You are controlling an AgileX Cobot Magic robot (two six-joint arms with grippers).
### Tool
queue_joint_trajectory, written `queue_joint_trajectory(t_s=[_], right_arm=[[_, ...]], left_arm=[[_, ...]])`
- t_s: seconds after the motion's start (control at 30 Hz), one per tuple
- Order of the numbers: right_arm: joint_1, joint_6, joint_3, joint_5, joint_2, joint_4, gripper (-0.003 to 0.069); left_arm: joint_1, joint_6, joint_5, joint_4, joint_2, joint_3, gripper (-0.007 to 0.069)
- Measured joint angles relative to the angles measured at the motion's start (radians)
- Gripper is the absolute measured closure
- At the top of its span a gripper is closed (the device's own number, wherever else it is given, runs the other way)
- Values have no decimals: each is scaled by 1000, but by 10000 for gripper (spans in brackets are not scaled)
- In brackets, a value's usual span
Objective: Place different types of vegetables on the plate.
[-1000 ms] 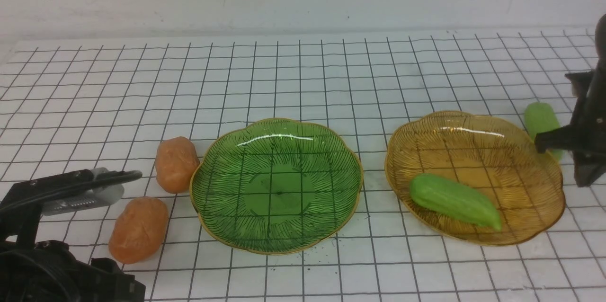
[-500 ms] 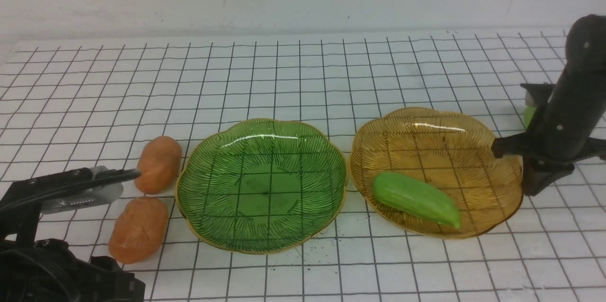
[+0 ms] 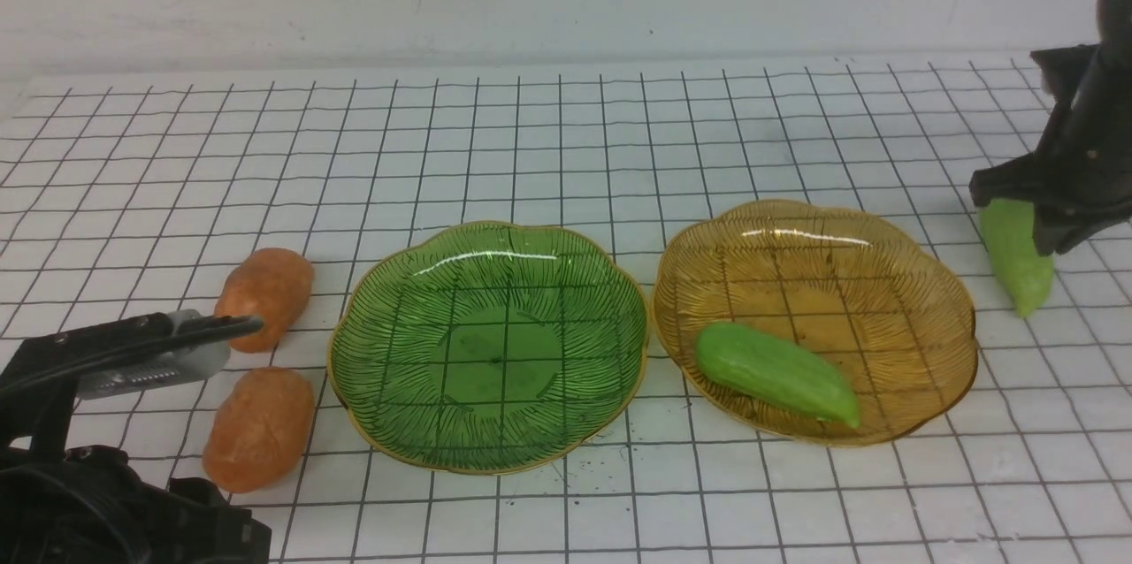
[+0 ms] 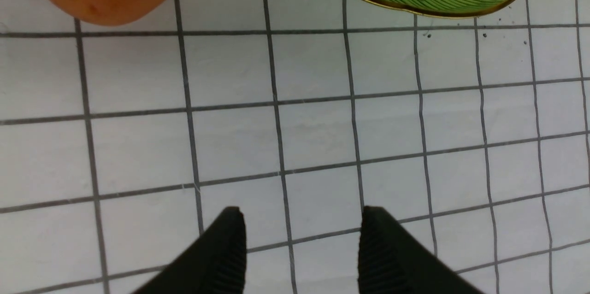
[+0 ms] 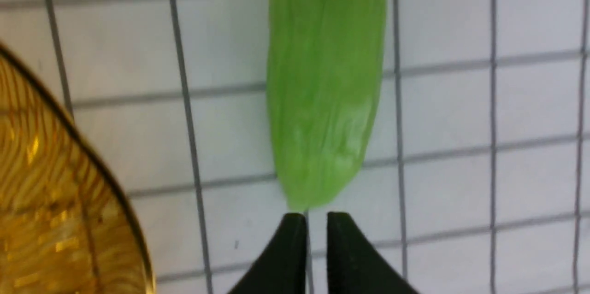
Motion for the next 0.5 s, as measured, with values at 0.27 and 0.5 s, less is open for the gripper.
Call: queue_joint_trajectory(t_s=[0.27, 0.5], right_arm=[[0, 109, -1, -82, 46, -107, 219], [0, 184, -1, -89, 135, -121, 112]], left_arm=[[0, 0, 0, 0, 0, 0, 314], [0, 0, 0, 0, 0, 0, 314]])
